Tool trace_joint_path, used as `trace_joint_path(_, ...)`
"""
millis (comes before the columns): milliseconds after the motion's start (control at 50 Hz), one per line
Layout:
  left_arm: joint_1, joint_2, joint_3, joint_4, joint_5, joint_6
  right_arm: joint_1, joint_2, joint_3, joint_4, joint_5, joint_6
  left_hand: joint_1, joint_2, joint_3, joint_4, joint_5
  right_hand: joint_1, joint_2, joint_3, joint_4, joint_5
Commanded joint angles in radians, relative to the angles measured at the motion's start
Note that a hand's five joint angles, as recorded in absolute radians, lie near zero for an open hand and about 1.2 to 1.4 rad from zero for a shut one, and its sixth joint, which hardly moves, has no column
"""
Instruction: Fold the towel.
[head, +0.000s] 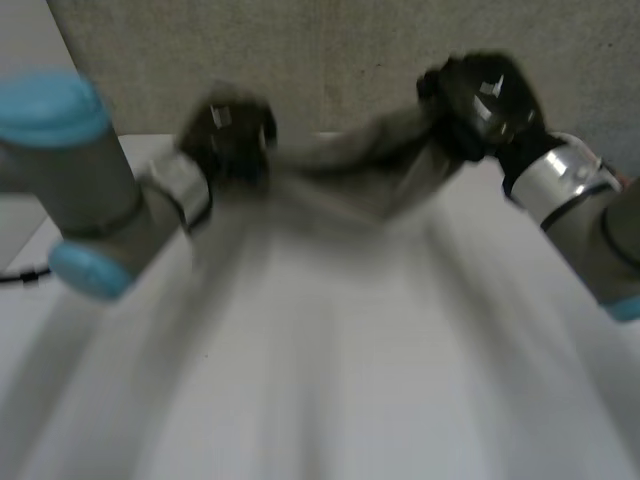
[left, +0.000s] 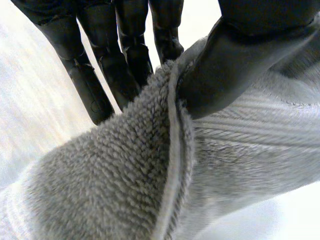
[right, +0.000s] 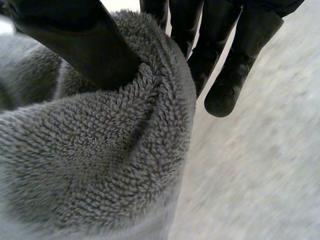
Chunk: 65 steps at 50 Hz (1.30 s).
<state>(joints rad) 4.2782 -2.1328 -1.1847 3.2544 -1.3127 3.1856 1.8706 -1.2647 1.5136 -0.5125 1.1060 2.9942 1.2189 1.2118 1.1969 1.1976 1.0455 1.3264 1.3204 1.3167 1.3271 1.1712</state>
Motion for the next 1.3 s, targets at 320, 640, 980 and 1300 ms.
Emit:
trace_joint_path(320, 0.019, -0.079, -0.292, 0.11, 0.056, 0.014, 0.035, 0.094, 0.123, 0.213, 0.017, -0.301, -0.441, -0.434, -0.419, -0.42, -0.442, 0.07, 0.076, 0.08, 0.069, 0.051)
trace_joint_path(640, 0.019, -0.075, -0.314, 0.11, -0.005, 0.023, 0.019, 0.076, 0.132, 0.215, 0.044, -0.285, -0.424, -0.417, -0.402, -0.403, -0.425, 0.07, 0.076, 0.08, 0.069, 0.051)
trace_joint_path(980, 0.058, -0.036, -0.32, 0.119, -0.128, 0.116, 0.032, 0.082, 0.146, 0.233, 0.112, -0.279, 0.177, 0.184, 0.199, 0.199, 0.176, -0.002, 0.004, 0.008, -0.002, -0.021)
trace_joint_path(1300, 0.149, -0.029, -0.316, 0.133, -0.132, 0.116, 0.007, 0.211, -0.053, 0.669, 0.092, -0.226, 0.177, 0.184, 0.199, 0.199, 0.176, -0.666, -0.66, -0.656, -0.667, -0.685)
